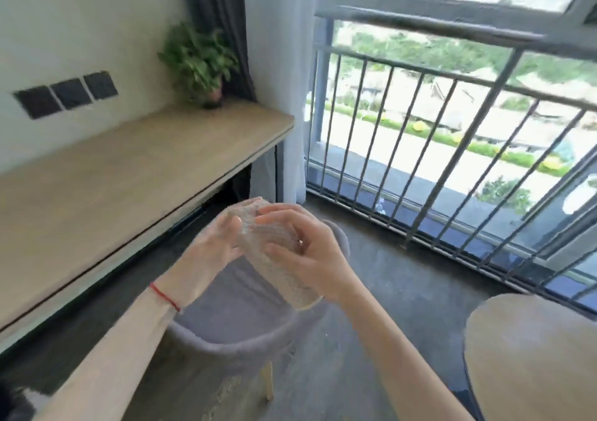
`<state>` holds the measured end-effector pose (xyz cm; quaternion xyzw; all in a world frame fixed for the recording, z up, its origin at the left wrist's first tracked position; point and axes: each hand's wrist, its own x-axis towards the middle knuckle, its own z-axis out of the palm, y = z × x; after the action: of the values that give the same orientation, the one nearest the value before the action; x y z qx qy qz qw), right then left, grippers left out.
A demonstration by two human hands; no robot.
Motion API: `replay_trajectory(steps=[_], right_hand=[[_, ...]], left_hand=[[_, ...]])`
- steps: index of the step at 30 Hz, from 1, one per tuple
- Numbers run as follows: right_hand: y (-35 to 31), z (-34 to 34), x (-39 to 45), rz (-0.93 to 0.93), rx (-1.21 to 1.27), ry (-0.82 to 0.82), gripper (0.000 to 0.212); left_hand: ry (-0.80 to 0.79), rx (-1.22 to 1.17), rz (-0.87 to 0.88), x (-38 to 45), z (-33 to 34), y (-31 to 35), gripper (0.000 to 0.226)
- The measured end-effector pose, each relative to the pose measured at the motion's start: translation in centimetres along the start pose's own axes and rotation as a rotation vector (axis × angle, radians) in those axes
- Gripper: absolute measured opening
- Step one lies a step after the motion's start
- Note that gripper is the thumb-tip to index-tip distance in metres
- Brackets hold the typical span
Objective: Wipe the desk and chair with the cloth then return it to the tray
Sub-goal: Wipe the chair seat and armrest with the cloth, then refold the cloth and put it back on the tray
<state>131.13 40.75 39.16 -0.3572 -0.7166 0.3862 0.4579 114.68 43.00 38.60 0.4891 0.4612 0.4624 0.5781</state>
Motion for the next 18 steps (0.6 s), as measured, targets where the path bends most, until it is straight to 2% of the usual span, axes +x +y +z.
replay_trajectory(steps=[1,2,3,4,7,10,12,15,17,18], right_hand=[[-2.0,0.9,1.8,-0.028,-0.005,-0.057,0.03],[-3.8,1.8,3.7,-0.052,-0.019,-0.107,0.031],[-5.6,3.0,5.6,-0.081,-0.045,-0.154,0.032],[-7.3,4.3,7.5,-0.119,-0.081,-0.195,0.033],[-11.1,8.8,12.9,-0.26,-0.196,-0.252,0.039],[-13.7,14.2,17.8,-0.327,-0.269,-0.317,0.048],[-15.1,18.0,20.7,-0.322,-0.247,-0.352,0.052],[-16.7,23.6,24.7,-0.372,-0.33,-0.379,0.06],[-17.6,27.2,27.0,-0.4,-0.401,-0.408,0.062],[-18.0,28.8,28.0,-0.397,-0.428,-0.423,0.056]], left_hand=[[0.03,0.045,0.058,-0.4,-1.4,2.5,0.043],[0.066,0.082,0.095,-0.8,-3.4,4.4,0.021],[0.117,0.093,0.121,-1.4,-5.4,6.5,0.012],[0.166,0.117,0.134,-2.1,-7.8,8.4,0.023],[0.164,0.29,0.218,-4.6,-14.8,12.9,0.034],[0.209,0.34,0.232,-6.2,-21.3,16.5,0.059],[0.22,0.361,0.218,-7.1,-25.6,17.8,0.055],[0.345,0.453,0.252,-8.5,-31.7,19.4,0.032],[0.446,0.465,0.254,-9.4,-35.5,19.9,0.031],[0.479,0.46,0.248,-9.9,-37.2,20.2,0.034]])
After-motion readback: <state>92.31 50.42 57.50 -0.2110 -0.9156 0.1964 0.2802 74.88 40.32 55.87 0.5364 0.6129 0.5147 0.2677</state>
